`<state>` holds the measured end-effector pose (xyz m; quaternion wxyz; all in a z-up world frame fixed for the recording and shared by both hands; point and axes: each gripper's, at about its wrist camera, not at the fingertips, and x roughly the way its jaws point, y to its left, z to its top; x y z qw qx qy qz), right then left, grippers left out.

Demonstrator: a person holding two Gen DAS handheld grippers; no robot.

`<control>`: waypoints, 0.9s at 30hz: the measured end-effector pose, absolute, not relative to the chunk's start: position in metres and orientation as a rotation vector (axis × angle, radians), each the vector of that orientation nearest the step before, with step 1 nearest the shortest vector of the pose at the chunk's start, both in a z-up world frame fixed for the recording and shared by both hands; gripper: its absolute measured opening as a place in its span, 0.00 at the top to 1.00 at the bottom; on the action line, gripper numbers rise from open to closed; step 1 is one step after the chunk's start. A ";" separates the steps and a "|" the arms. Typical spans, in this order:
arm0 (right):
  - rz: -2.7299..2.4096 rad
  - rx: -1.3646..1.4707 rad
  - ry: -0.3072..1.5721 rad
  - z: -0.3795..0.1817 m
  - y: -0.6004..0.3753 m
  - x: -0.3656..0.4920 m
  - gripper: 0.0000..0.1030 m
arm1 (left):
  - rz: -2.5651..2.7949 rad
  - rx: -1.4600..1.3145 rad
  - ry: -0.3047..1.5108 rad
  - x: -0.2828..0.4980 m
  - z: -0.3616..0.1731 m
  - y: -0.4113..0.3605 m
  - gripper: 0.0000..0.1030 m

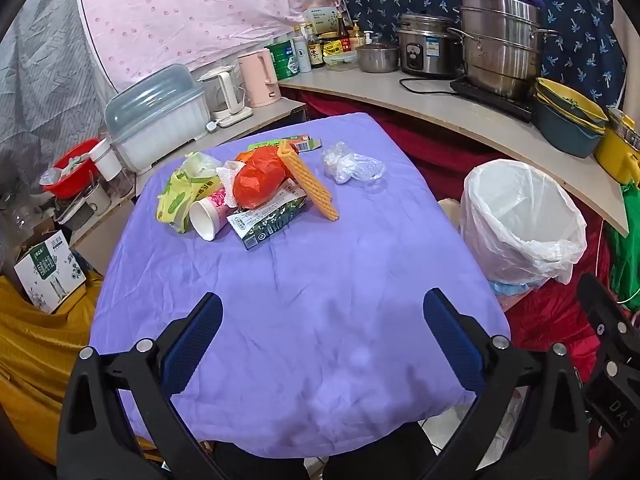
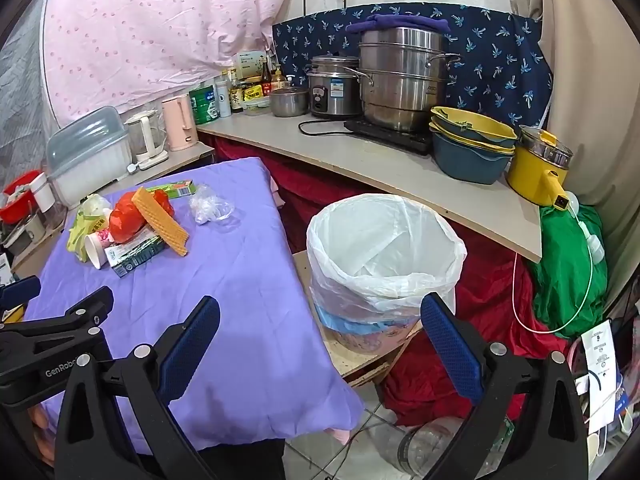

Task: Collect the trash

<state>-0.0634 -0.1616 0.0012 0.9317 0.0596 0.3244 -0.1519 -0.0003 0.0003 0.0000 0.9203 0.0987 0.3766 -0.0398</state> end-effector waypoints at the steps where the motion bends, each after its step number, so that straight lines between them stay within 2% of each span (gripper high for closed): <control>1: -0.310 0.122 0.664 0.001 -0.162 -0.064 0.07 | -0.083 0.212 0.790 0.000 -0.001 0.000 0.07; 27: -0.309 0.122 0.659 0.006 -0.162 -0.067 0.07 | -0.091 0.207 0.785 0.000 0.004 0.002 0.07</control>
